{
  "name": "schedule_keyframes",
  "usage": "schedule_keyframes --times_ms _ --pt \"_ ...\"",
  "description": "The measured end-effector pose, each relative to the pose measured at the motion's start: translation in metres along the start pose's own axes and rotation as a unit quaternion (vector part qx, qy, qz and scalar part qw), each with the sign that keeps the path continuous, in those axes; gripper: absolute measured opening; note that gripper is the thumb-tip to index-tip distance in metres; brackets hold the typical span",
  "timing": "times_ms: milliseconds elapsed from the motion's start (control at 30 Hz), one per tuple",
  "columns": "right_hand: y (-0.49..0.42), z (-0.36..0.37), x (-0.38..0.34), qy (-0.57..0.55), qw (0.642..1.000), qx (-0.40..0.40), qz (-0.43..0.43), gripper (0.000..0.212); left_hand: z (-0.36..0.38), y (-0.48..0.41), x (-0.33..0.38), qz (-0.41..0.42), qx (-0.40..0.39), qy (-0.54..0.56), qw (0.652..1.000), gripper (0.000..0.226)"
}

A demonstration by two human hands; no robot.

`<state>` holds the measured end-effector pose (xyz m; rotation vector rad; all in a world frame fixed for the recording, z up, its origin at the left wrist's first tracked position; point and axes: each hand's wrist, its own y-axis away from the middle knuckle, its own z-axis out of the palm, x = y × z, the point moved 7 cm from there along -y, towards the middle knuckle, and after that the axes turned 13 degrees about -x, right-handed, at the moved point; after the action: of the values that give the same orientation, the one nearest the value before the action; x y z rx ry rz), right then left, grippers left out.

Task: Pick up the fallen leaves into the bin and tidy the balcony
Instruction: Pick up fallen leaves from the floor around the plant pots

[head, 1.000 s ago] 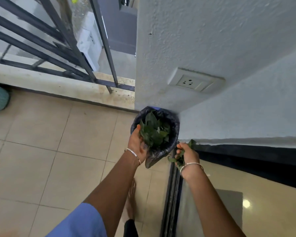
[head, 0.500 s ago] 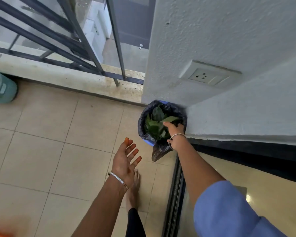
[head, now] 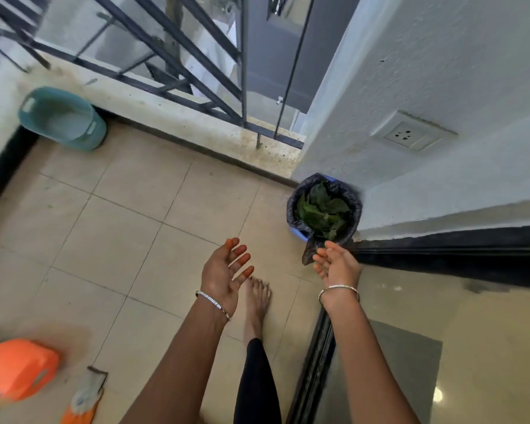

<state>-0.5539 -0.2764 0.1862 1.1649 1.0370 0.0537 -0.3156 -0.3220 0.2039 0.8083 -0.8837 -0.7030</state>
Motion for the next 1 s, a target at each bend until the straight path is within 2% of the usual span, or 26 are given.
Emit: schedule_keyframes --times_ms 100,300,600,800,1000 --pt "0.067 0.027 0.02 0.027 0.999 -0.039 -0.019 0.024 -0.038 0.045 0.015 0.019 -0.008 0.008 1.0 0.024" --pt "0.218 0.087 0.053 0.047 0.991 -0.109 -0.066 0.02 -0.127 0.158 0.047 0.062 0.0 0.035 0.997 0.023" --pt "0.415 0.178 0.107 0.11 0.968 -0.212 -0.079 0.021 -0.284 0.349 0.096 0.122 0.049 0.125 0.983 0.018" --pt "0.506 0.267 0.135 0.23 0.908 -0.337 -0.094 0.02 -0.386 0.44 0.121 0.188 0.115 0.217 0.951 0.024" --pt "0.562 0.354 0.172 0.34 0.829 -0.432 -0.102 0.021 -0.46 0.497 0.12 0.254 0.16 0.348 0.888 0.02"
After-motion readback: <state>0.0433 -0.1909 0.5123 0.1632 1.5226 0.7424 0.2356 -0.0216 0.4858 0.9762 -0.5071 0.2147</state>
